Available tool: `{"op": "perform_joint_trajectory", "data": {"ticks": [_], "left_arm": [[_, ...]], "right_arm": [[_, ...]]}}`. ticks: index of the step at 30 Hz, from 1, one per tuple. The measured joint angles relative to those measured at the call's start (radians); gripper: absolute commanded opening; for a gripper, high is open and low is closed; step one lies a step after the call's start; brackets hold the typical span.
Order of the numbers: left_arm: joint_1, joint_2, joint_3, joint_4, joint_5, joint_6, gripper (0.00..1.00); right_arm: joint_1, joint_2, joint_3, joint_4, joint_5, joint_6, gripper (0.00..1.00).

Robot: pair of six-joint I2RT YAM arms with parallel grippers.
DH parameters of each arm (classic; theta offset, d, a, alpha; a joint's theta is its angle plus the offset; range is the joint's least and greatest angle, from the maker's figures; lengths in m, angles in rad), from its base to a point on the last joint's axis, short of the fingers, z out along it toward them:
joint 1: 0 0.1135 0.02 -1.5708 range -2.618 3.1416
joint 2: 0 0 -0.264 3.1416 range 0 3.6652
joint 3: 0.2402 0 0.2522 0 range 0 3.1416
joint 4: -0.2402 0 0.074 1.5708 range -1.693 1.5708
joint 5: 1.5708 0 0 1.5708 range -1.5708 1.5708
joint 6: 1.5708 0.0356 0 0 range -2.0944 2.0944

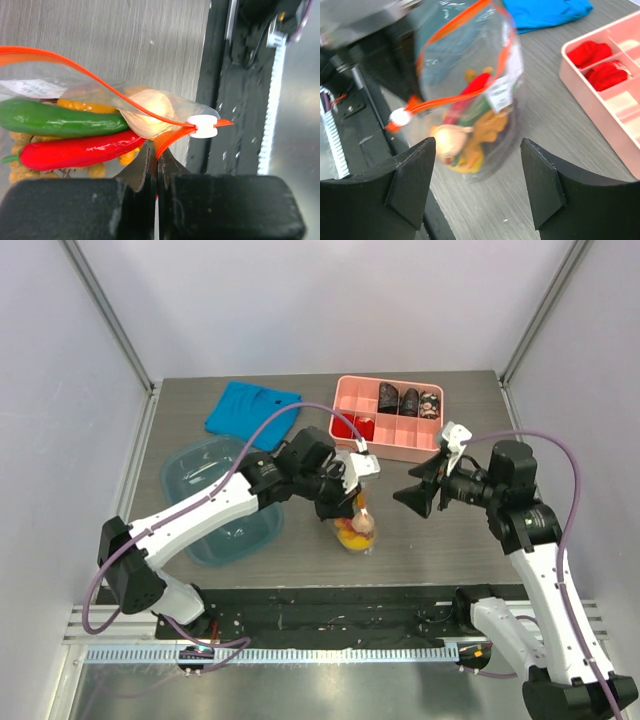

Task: Place the food in the zip-top bag and seal the zipper
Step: Adjust the zipper food storage bag at the center of the board.

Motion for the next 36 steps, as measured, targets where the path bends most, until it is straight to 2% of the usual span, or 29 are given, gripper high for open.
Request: {"op": "perform_joint_trajectory", "data": {"ticks": [8, 14, 19, 23, 27, 36], "left_arm": [[-0.003, 0.108, 0.115, 0.052, -0.034, -0.293, 0.00], [-0.003, 0.152, 0.158, 0.054, -0.059, -0.397, 0.00], [-0.004, 0.181, 0.201, 0.056, -0.059, -0.469, 0.00], [-0.004, 0.200, 0.216, 0.061, -0.050, -0.497, 0.00], [-0.004, 0.201, 0.216, 0.061, -0.039, -0.501, 0.00], [-0.005, 0.199, 0.212, 0.062, 0.002, -0.494, 0.00]], "right_arm": [[0.000, -0.100, -0.086, -0.058, -0.110, -0.138, 0.75], [0.002, -0.123, -0.135, -0.039, -0.148, -0.173, 0.68], [0.041, -0.090, -0.145, 0.031, -0.151, -0.203, 0.57], [0.106, -0.066, -0.178, 0.092, -0.115, -0.225, 0.48], [0.159, -0.048, -0.193, 0.115, -0.056, -0.258, 0.33], [0.173, -0.045, -0.206, 0.151, 0.055, -0.286, 0.32]]}}
